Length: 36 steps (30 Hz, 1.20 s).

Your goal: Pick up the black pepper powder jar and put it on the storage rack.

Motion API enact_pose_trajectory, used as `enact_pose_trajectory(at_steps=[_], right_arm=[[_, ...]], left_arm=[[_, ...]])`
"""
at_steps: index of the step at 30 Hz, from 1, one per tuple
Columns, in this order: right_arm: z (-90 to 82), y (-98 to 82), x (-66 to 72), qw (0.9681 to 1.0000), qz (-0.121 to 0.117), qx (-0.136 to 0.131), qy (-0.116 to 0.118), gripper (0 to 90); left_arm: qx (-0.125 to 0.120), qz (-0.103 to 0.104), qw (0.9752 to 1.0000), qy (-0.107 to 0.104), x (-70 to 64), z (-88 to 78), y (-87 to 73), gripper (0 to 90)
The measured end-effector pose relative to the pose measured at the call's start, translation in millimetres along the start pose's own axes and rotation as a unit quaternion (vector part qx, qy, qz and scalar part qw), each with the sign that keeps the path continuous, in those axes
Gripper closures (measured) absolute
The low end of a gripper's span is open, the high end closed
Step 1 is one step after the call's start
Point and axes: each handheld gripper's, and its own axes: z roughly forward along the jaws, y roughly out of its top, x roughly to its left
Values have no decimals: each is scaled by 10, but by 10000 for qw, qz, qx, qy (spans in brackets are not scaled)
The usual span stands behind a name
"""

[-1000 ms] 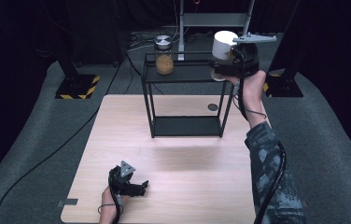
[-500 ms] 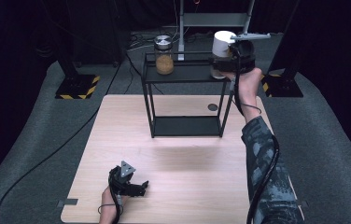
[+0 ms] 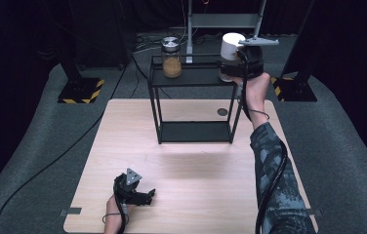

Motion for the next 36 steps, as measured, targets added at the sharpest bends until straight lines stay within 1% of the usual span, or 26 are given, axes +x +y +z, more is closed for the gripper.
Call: enact_pose_trajectory(at_steps=[15, 23, 24, 27, 29, 30, 32, 33, 35, 36], right_arm=[[7, 10, -8, 10000, -3, 32, 44, 299], [-2, 43, -15, 9999, -16, 105, 57, 294], [0, 51, -13, 9999, 2, 131, 53, 267], [5, 41, 12, 9999, 3, 161, 31, 126], [-24, 24, 45, 9999, 64, 132, -41, 55], [-38, 41, 31, 9998, 107, 189, 7, 28], [-74, 89, 29, 9994, 111, 334, 33, 0], [-95, 126, 41, 9990, 79, 444, 7, 0], [-156, 173, 91, 9983, -6, 573, -113, 0], [-192, 188, 92, 9981, -41, 607, -102, 0]], left_arm=[[4, 2, 10000, 0, -1, 0, 1, 6], [12, 20, 10000, -11, 2, -2, 3, 7], [14, 21, 10000, -13, 3, -3, 4, 7], [5, 23, 10000, -15, 1, -3, 0, 8], [1, 23, 10000, -21, 1, -4, -2, 9], [0, 22, 10000, -22, 0, -4, -3, 10], [-12, 9, 10000, -23, -1, -3, -7, 10], [-6, 17, 10000, -21, -1, -3, -5, 10], [-10, 10, 10000, -21, -2, -3, -6, 10], [-8, 13, 10000, -22, -2, -3, -6, 10]])
